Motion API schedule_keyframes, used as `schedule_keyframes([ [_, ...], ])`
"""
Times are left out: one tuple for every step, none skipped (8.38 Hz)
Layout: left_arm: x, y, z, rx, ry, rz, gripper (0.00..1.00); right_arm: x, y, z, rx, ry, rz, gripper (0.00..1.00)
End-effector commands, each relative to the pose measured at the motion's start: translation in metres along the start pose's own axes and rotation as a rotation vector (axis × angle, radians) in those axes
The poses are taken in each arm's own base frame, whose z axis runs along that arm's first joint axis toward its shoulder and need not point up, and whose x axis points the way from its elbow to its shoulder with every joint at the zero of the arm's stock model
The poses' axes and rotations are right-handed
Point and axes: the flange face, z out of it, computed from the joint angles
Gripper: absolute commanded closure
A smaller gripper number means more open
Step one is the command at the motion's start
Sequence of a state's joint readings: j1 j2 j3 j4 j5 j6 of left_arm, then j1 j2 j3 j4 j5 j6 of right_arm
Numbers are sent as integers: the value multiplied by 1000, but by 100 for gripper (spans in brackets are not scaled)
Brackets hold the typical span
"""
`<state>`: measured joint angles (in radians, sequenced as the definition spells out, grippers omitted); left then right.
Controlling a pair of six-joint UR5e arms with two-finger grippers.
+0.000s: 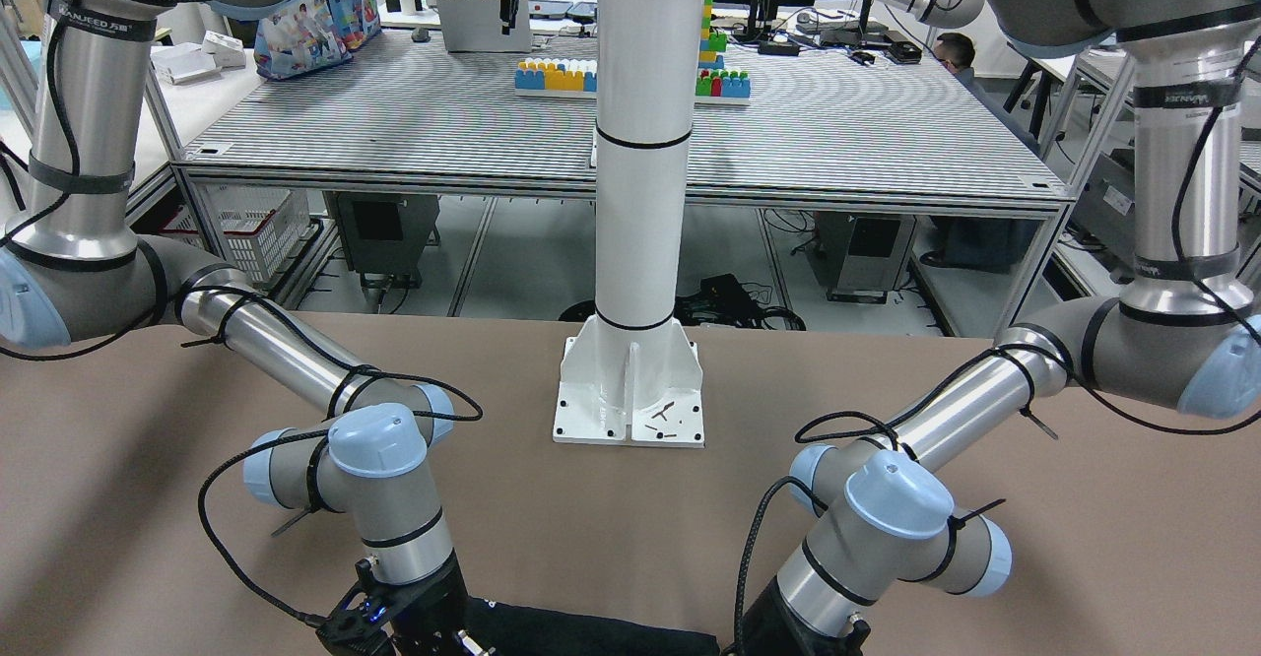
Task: Fold clothes
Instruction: 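Lay the folded edge down with both grippers onto the far half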
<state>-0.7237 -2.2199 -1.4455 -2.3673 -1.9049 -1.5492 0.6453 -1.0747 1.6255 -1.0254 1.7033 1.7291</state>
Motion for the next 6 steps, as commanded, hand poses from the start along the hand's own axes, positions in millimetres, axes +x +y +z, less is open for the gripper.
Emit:
schedule_keyframes([
  [-4, -10, 25, 2, -40, -8, 100, -6, 1, -2, -2, -8, -3, 100],
  [-5, -11, 24, 3, -41, -9, 100, -5, 0, -2, 0, -7, -3, 100],
  [-5, -15, 22, 9, -42, -11, 100, -4, -3, -2, 4, -6, -3, 100],
  [-6, -18, 23, 14, -47, -14, 100, -1, -6, 0, 8, 2, -1, 100],
  [-6, -22, 27, 15, -54, -15, 100, 3, -12, 6, 16, 16, 2, 100],
  [-3, -25, 32, 18, -58, -17, 100, 7, -14, 10, 19, 26, 4, 100],
])
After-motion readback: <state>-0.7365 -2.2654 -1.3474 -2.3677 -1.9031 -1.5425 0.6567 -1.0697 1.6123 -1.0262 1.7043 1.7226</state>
